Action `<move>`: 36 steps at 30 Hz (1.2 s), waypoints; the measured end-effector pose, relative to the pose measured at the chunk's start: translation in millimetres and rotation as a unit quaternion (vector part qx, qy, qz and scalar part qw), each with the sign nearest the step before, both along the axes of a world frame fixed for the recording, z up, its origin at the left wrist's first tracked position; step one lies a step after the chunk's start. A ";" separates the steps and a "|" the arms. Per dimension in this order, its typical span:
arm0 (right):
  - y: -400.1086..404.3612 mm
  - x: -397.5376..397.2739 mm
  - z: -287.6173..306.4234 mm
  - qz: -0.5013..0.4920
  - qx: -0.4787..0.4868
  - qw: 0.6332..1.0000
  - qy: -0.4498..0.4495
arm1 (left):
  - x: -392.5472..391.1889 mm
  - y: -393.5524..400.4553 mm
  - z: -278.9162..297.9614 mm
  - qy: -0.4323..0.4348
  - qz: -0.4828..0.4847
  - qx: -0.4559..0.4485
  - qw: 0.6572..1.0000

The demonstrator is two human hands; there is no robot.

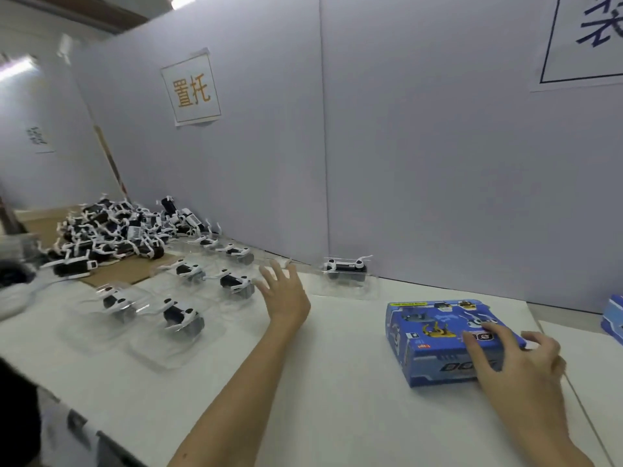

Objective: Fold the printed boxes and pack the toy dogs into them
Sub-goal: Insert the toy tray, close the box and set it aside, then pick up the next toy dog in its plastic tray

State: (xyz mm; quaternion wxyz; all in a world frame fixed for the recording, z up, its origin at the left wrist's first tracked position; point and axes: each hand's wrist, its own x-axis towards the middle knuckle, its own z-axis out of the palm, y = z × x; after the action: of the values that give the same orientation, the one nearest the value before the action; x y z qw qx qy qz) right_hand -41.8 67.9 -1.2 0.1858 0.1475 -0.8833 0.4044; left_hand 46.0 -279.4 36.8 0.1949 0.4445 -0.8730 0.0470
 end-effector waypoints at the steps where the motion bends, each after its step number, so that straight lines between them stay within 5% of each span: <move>1: -1.3 -1.1 -1.1 -0.001 0.006 1.000 0.007 | 6.1 -16.5 1.3 -0.043 0.035 0.001 0.998; 4: -7.4 -2.7 -1.4 0.002 0.017 1.000 0.008 | 20.3 -45.1 -4.0 -0.115 0.086 -0.011 0.990; 8: -11.2 -0.1 0.5 0.002 0.034 0.999 0.008 | 24.0 -49.8 -14.2 -0.101 0.020 -0.102 0.989; 15: -10.8 5.9 4.1 -0.044 0.031 0.998 0.019 | -0.8 16.5 -22.8 0.164 -0.198 0.030 0.966; 22: -5.5 5.8 3.5 -0.046 0.031 0.997 0.053 | -8.7 127.1 -18.2 0.297 -0.341 -0.044 0.891; 26: -1.6 4.7 9.0 -0.001 -0.108 0.991 0.080 | -0.7 141.8 -7.4 0.345 -0.382 -0.122 0.849; 31: -5.6 10.3 21.8 0.094 -0.241 0.965 -0.050 | 11.0 145.7 -5.8 0.345 -0.419 -0.244 0.804; 36: -2.6 15.6 32.0 0.135 -0.247 0.955 -0.091 | 13.4 143.9 -1.2 0.351 -0.386 -0.234 0.820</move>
State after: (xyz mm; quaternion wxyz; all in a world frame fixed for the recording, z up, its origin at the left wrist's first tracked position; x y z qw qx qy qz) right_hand -26.3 65.3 30.8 0.0796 0.1772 -0.7407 0.6431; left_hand 59.4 -135.6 35.6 0.5883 -0.0014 -0.8085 0.0121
